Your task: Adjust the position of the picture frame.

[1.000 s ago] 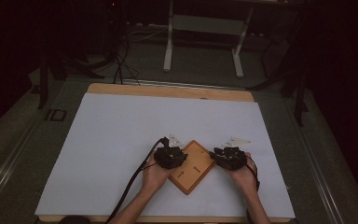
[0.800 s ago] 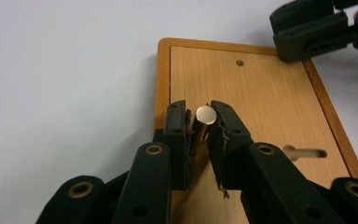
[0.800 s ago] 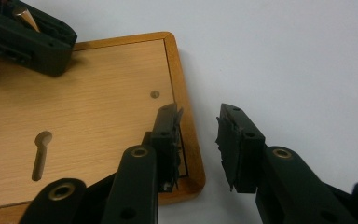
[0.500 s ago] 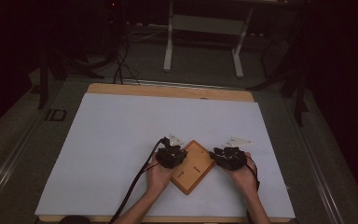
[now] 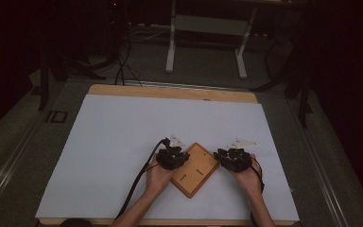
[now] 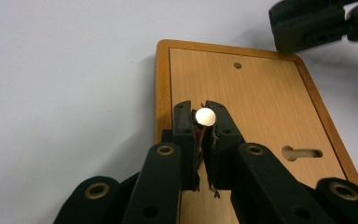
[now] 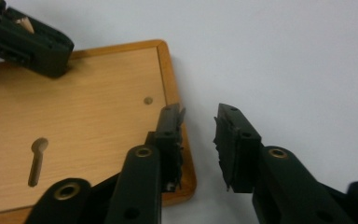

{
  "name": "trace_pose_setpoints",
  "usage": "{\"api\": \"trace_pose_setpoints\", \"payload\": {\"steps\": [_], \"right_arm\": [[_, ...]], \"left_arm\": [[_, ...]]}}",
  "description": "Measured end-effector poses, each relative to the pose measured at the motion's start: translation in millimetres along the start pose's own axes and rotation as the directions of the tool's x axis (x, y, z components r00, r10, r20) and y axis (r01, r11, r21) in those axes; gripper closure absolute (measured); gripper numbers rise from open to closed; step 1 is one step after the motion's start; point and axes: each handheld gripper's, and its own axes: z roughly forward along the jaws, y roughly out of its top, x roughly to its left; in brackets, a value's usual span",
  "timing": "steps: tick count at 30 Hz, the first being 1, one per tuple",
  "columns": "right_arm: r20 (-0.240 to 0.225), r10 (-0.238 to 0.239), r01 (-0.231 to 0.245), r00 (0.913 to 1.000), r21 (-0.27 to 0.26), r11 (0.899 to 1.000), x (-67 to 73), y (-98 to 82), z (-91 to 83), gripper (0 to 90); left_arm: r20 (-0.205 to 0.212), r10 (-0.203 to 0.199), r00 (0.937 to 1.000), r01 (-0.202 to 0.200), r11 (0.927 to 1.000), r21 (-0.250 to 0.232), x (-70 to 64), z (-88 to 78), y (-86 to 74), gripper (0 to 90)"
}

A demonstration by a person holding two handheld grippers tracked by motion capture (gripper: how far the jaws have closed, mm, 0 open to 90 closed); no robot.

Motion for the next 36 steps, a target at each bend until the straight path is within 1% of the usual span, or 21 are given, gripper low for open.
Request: {"api": "trace_pose_setpoints", "payload": {"steps": [1, 3, 4, 6, 8, 10, 11, 12, 14, 21, 23, 25, 29, 33, 36], "right_arm": [[0.000, -0.001, 0.001, 1.0000, -0.005, 1.000, -0.1, 0.3, -0.9, 74.8], [-0.001, -0.011, 0.011, 0.9999, -0.009, 1.000, 0.3, 0.6, -2.0, 82.4], [0.007, -0.017, 0.017, 0.9998, -0.008, 1.000, 1.0, 0.9, -2.3, 85.8], [0.014, -0.023, 0.023, 0.9996, -0.014, 1.000, 1.5, 1.2, -2.2, 89.3], [0.018, -0.023, 0.023, 0.9996, -0.006, 1.000, 1.2, 1.2, -1.2, 89.6], [0.018, -0.017, 0.017, 0.9997, 0.005, 1.000, 0.0, 0.0, 0.5, 89.6], [0.018, -0.017, 0.017, 0.9997, 0.005, 1.000, 0.0, 0.0, 0.5, 89.6], [0.011, -0.017, 0.016, 0.9998, 0.014, 1.000, -0.5, -1.0, 2.0, 89.6], [0.004, -0.021, 0.021, 0.9998, 0.016, 1.000, 0.5, -0.6, 2.4, 89.7], [-0.021, -0.034, 0.034, 0.9992, 0.007, 0.999, 6.4, 1.6, 1.1, 89.7], [-0.020, -0.039, 0.039, 0.9991, 0.008, 0.999, 7.1, 1.6, 1.0, 89.6], [-0.023, -0.040, 0.040, 0.9989, 0.006, 0.999, 10.6, 0.8, 1.1, 89.6], [-0.031, -0.041, 0.041, 0.9987, 0.004, 0.999, 14.8, 1.0, 1.2, 89.6], [-0.034, -0.057, 0.058, 0.9978, 0.006, 0.998, 20.7, 1.5, 1.3, 89.6], [-0.036, -0.063, 0.064, 0.9973, 0.008, 0.998, 22.5, 1.6, 1.7, 89.6]], "left_arm": [[0.008, 0.003, 1.0000, -0.003, 1.0000, 0.002, 0.4, -0.2, 0.1, 84.4], [0.023, 0.024, 0.9994, -0.024, 0.9996, 0.012, 1.1, -1.1, 0.7, 84.4], [0.028, 0.029, 0.9992, -0.029, 0.9995, 0.013, 1.3, -1.4, 1.0, 84.4], [0.032, 0.045, 0.9985, -0.045, 0.9989, 0.012, 1.3, -2.4, 1.8, 84.4], [0.040, 0.062, 0.9973, -0.062, 0.9981, 0.002, 1.6, -3.9, 2.8, 84.4], [0.055, 0.057, 0.9968, -0.057, 0.9983, -0.012, 3.2, -6.1, 4.2, 84.4], [0.055, 0.057, 0.9968, -0.057, 0.9983, -0.012, 3.2, -6.1, 4.2, 84.4], [0.079, 0.056, 0.9953, -0.054, 0.9981, -0.029, 5.9, -8.8, 5.9, 84.5], [0.088, 0.052, 0.9947, -0.049, 0.9980, -0.039, 8.3, -11.5, 8.3, 84.5], [0.087, 0.052, 0.9948, -0.048, 0.9978, -0.046, 15.8, -18.1, 14.2, 84.4], [0.086, 0.052, 0.9949, -0.048, 0.9977, -0.047, 16.8, -18.4, 14.8, 84.4], [0.088, 0.064, 0.9941, -0.060, 0.9973, -0.041, 19.3, -19.8, 16.7, 84.4], [0.088, 0.062, 0.9942, -0.058, 0.9974, -0.043, 21.4, -20.5, 17.5, 84.4], [0.090, 0.063, 0.9939, -0.060, 0.9975, -0.036, 25.1, -20.2, 17.1, 84.4], [0.091, 0.066, 0.9937, -0.063, 0.9974, -0.035, 25.7, -20.0, 17.0, 84.4]]}}
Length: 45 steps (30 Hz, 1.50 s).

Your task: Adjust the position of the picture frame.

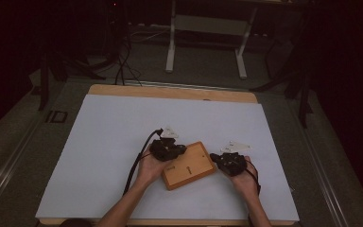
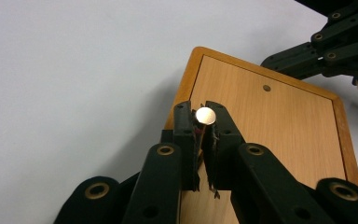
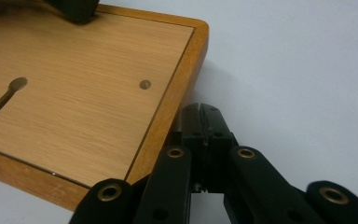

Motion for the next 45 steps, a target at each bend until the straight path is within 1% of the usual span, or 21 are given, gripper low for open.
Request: {"api": "trace_pose_setpoints", "payload": {"steps": [3, 11, 14, 22, 31, 35, 37, 39, 41, 45], "right_arm": [[-0.011, -0.004, 0.004, 0.9999, 0.001, 1.000, 3.6, -0.1, 0.6, 89.6], [-0.018, -0.018, 0.018, 0.9997, 0.005, 1.000, 9.0, -0.7, 0.7, 89.6], [-0.025, -0.027, 0.027, 0.9993, 0.008, 1.000, 11.7, -0.9, 0.9, 89.6], [-0.039, -0.044, 0.045, 0.9982, 0.020, 0.999, 16.9, -2.4, 3.0, 89.5], [-0.047, -0.064, 0.065, 0.9969, 0.032, 0.997, 20.0, -4.0, 3.6, 89.5], [-0.045, -0.064, 0.066, 0.9969, 0.038, 0.997, 20.8, -4.6, 4.8, 89.5], [-0.047, -0.063, 0.065, 0.9969, 0.037, 0.997, 21.3, -4.4, 5.7, 89.5], [-0.049, -0.066, 0.068, 0.9966, 0.039, 0.997, 21.6, -4.0, 6.6, 89.5], [-0.051, -0.064, 0.066, 0.9966, 0.039, 0.997, 21.7, -3.9, 8.4, 89.4], [-0.051, -0.064, 0.066, 0.9967, 0.045, 0.997, 21.2, -4.5, 11.0, 88.4]], "left_arm": [[0.002, 0.038, 0.9993, -0.038, 0.9991, 0.019, 1.6, 0.1, 2.2, 84.3], [0.005, 0.050, 0.9987, -0.051, 0.9981, 0.035, 5.8, -0.1, 5.0, 84.3], [0.009, 0.065, 0.9979, -0.065, 0.9972, 0.037, 8.9, -0.1, 5.7, 84.3], [0.012, 0.060, 0.9981, -0.061, 0.9968, 0.052, 12.3, 1.7, 4.5, 84.3], [0.030, 0.053, 0.9982, -0.054, 0.9968, 0.058, 14.2, 4.3, 2.8, 84.3], [0.018, 0.039, 0.9991, -0.040, 0.9973, 0.062, 13.9, 6.2, 1.6, 84.3], [0.010, 0.022, 0.9997, -0.022, 0.9977, 0.064, 15.2, 6.7, 0.6, 84.3], [0.001, 0.013, 0.9999, -0.013, 0.9976, 0.067, 16.3, 7.4, 0.0, 84.3], [-0.015, 0.008, 0.9999, -0.007, 0.9972, 0.074, 16.9, 8.0, -0.1, 84.3], [-0.026, 0.001, 0.9997, 0.001, 0.9968, 0.079, 18.0, 9.1, -0.4, 84.3]]}}
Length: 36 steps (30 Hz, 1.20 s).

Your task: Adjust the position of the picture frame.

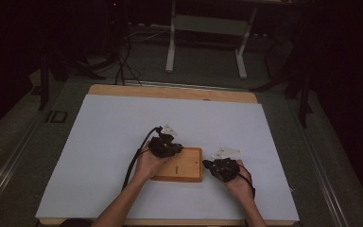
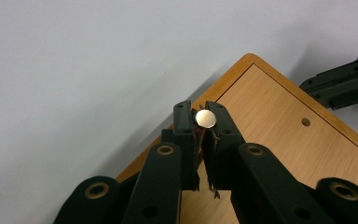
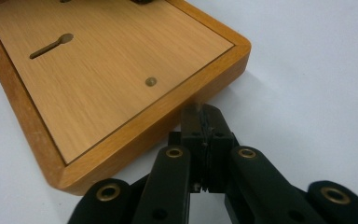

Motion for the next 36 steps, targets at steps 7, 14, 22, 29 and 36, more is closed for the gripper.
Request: {"api": "trace_pose_setpoints", "payload": {"steps": [7, 14, 22, 29, 36], "right_arm": [[0.016, -0.002, 0.002, 0.9999, 0.000, 1.000, -1.0, -0.5, -0.5, 87.6], [0.025, -0.001, 0.001, 0.9997, -0.003, 1.000, -2.8, -1.0, -1.9, 87.2], [0.026, -0.001, 0.001, 0.9997, -0.008, 1.000, -2.8, -0.7, -2.7, 87.0], [0.028, 0.002, -0.002, 0.9996, -0.011, 1.000, -3.3, -0.6, -3.3, 86.0], [0.033, 0.001, -0.001, 0.9995, -0.015, 1.000, -3.8, -0.5, -4.1, 84.0]], "left_arm": [[-0.011, 0.012, 0.9999, -0.012, 0.9998, 0.014, -0.1, 3.8, -0.6, 84.2], [-0.023, 0.004, 0.9997, -0.003, 0.9998, 0.018, 2.3, 6.5, -2.3, 84.2], [-0.023, -0.009, 0.9997, 0.009, 0.9999, -0.011, 1.7, 7.0, -5.9, 82.5], [-0.019, -0.014, 0.9997, 0.014, 0.9996, -0.026, 0.1, 5.4, -9.2, 66.1], [-0.039, 0.003, 0.9993, -0.004, 0.9995, -0.031, -2.3, 0.4, -11.7, 57.9]]}}
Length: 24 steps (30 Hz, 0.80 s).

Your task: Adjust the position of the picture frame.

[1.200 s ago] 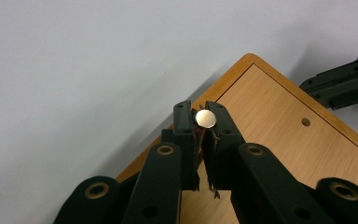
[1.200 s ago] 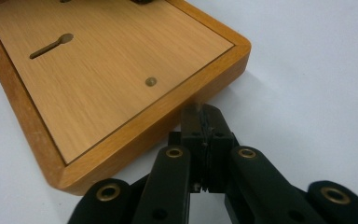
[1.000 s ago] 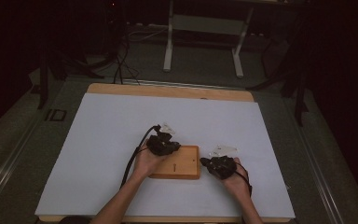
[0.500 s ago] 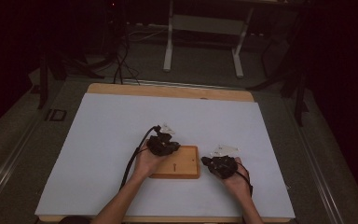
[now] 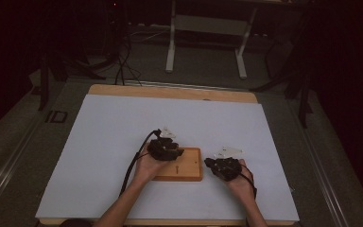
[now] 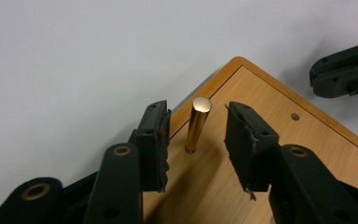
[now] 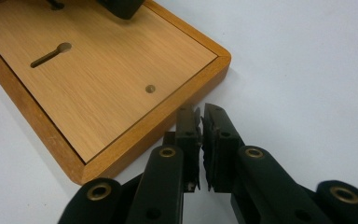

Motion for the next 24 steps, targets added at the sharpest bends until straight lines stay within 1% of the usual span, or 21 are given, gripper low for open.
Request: {"api": "trace_pose_setpoints", "payload": {"steps": [1, 6, 10, 12, 15, 16, 18, 21, 23, 24], "right_arm": [[0.000, 0.001, -0.001, 1.0000, -0.001, 1.000, -0.1, 0.0, -0.1, 83.7], [0.000, 0.003, -0.003, 1.0000, -0.002, 1.000, -0.3, -0.3, 0.2, 82.5], [0.005, 0.000, 0.000, 1.0000, -0.006, 1.000, -1.1, -0.6, 0.0, 80.9], [0.009, 0.007, -0.007, 0.9999, -0.011, 1.000, -1.7, -0.8, -0.7, 80.8], [0.008, 0.014, -0.014, 0.9999, -0.013, 1.000, -2.9, -1.1, -1.3, 80.7], [0.008, 0.015, -0.014, 0.9999, -0.013, 1.000, -2.8, -1.1, -1.2, 80.6], [0.007, 0.012, -0.012, 0.9999, -0.012, 1.000, -2.3, -1.0, -0.9, 80.4], [0.005, 0.010, -0.010, 0.9999, -0.012, 1.000, -1.9, -0.9, -0.5, 80.3], [0.004, 0.010, -0.010, 0.9999, -0.011, 1.000, -2.2, -1.0, -0.3, 80.2], [0.004, 0.010, -0.010, 0.9999, -0.011, 1.000, -2.2, -1.0, -0.3, 80.2]], "left_arm": [[0.005, 0.000, 1.0000, 0.000, 1.0000, -0.008, 0.1, -1.1, -0.6, 57.0], [0.001, -0.006, 1.0000, 0.006, 0.9998, -0.020, 1.6, -7.7, -4.0, 54.9], [-0.015, 0.008, 0.9999, -0.008, 0.9996, -0.028, -0.3, -15.2, -6.5, 53.7], [-0.030, 0.013, 0.9995, -0.014, 0.9995, -0.029, -1.5, -19.1, -7.9, 52.8], [-0.048, 0.005, 0.9988, -0.006, 0.9994, -0.035, -0.7, -25.7, -9.8, 52.4], [-0.052, -0.001, 0.9986, -0.001, 0.9991, -0.044, -0.3, -28.1, -10.6, 52.3], [-0.057, -0.006, 0.9984, 0.003, 0.9986, -0.053, 0.7, -33.5, -12.1, 52.2], [-0.052, -0.008, 0.9986, 0.004, 0.9977, -0.068, 1.9, -41.3, -16.0, 53.9], [-0.066, -0.012, 0.9978, 0.008, 0.9973, -0.072, 3.8, -46.7, -19.7, 53.9], [-0.066, -0.012, 0.9978, 0.008, 0.9973, -0.072, 3.8, -46.7, -19.7, 53.7]]}}
